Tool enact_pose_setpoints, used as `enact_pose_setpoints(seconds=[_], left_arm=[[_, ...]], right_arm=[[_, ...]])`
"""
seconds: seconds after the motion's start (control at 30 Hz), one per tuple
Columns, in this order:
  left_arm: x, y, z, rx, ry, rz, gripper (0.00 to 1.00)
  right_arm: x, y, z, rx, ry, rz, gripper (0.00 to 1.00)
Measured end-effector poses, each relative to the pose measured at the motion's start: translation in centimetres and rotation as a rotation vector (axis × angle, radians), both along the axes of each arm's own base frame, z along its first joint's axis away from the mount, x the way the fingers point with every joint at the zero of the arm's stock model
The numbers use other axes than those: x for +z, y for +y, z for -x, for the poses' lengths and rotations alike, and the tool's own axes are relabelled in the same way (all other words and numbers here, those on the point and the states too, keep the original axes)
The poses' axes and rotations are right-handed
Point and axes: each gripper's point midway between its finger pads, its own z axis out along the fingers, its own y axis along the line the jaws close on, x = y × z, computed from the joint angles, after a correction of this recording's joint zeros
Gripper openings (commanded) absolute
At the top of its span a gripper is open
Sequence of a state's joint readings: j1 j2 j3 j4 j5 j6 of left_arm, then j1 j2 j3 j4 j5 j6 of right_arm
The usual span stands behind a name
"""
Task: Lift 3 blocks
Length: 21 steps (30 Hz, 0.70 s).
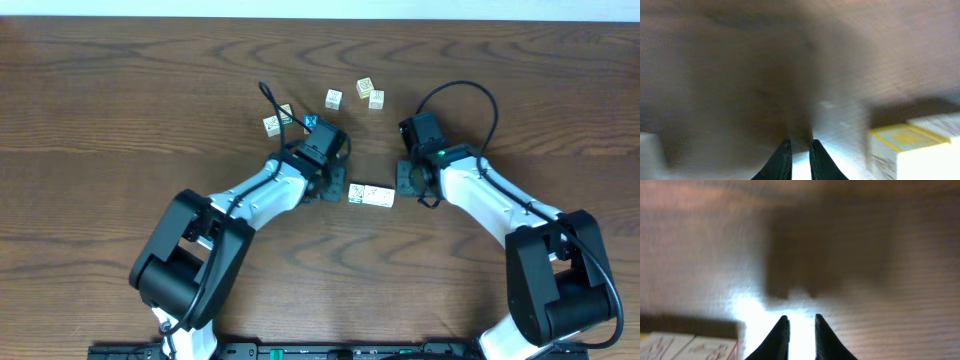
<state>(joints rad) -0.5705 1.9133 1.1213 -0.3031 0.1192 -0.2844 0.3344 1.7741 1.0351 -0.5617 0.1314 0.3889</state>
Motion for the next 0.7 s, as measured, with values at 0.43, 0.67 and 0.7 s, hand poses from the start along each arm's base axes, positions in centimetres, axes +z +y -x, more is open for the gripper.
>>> enact_pose_setpoints(seconds=[0.43,0.67,0.7], left_arm=[[18.9,7.9,-8.3,0.220,-0.493,0.112,0.44],[28.9,11.9,-5.1,0.293,-0.692,0.176,0.55],[29.7,12.2,-4.6,0.292,-0.708,0.178,0.56]], right_arm=[[8.7,-1.7,-12.6,0.001,-0.532,0.006,0.89],[13.0,-3.3,-15.6,-0.079,-0.749,0.076,0.99],[13.4,-3.4,-15.8,-0.090,-0.768,0.082,0.99]])
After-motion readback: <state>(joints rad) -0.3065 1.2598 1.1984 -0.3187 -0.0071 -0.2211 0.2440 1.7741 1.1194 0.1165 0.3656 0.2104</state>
